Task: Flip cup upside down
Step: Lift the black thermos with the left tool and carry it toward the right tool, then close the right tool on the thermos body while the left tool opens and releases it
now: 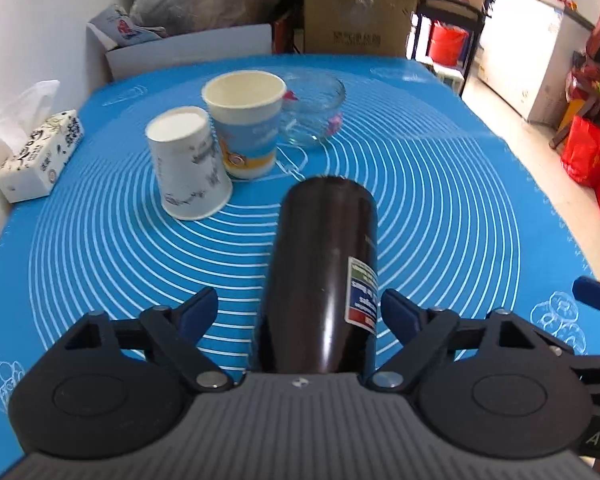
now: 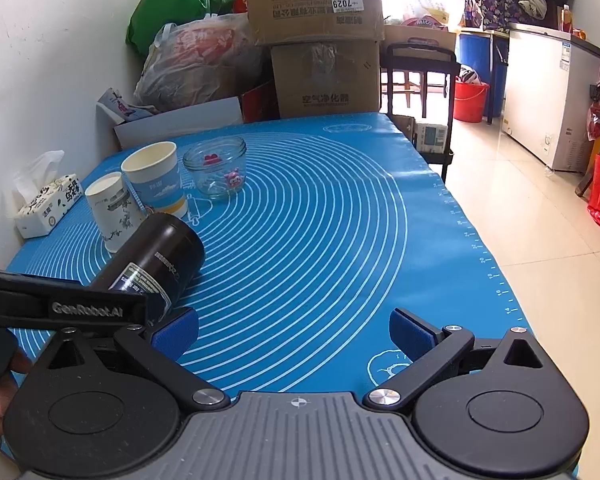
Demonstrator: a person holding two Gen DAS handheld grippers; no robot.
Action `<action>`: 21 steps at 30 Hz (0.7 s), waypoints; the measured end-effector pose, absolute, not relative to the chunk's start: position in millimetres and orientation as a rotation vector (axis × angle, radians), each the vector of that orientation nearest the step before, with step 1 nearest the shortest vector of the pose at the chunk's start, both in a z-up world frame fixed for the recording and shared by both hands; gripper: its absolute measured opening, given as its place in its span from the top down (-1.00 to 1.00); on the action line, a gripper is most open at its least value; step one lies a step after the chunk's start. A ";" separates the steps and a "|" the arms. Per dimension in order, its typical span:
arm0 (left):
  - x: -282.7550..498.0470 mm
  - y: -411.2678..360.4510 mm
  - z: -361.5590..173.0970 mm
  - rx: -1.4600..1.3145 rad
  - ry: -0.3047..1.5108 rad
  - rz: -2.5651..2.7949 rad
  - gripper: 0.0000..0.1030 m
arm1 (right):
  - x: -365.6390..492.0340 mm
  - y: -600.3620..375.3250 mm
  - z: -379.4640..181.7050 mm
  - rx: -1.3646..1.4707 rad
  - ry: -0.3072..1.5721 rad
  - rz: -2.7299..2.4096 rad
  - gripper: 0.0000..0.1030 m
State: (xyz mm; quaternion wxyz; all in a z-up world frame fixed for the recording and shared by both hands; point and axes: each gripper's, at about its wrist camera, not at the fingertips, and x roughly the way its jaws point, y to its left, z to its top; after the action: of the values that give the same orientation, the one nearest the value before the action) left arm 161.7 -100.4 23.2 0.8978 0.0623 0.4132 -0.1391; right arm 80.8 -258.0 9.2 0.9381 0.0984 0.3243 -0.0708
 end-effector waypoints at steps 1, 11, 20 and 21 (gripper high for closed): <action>161.5 -98.1 26.2 0.124 0.852 -0.285 -0.72 | 80.1 -257.5 10.7 0.200 0.660 -0.147 -1.00; 150.0 -48.9 77.1 0.090 0.732 -0.233 -0.75 | 86.0 -244.4 41.3 0.186 0.631 -0.120 -1.00; 165.7 3.9 72.7 0.086 0.709 -0.111 -0.78 | 144.9 -207.6 65.4 0.168 0.777 0.027 -0.99; 169.1 9.2 69.0 0.085 0.714 -0.098 -0.78 | 155.5 -204.2 64.2 0.177 0.812 0.039 -0.99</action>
State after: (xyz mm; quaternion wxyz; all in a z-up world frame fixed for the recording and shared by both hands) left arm 169.1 9.2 69.0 0.9348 0.0415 0.3494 -0.0478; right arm 155.5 -204.2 64.2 0.9148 0.0859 0.3943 0.0187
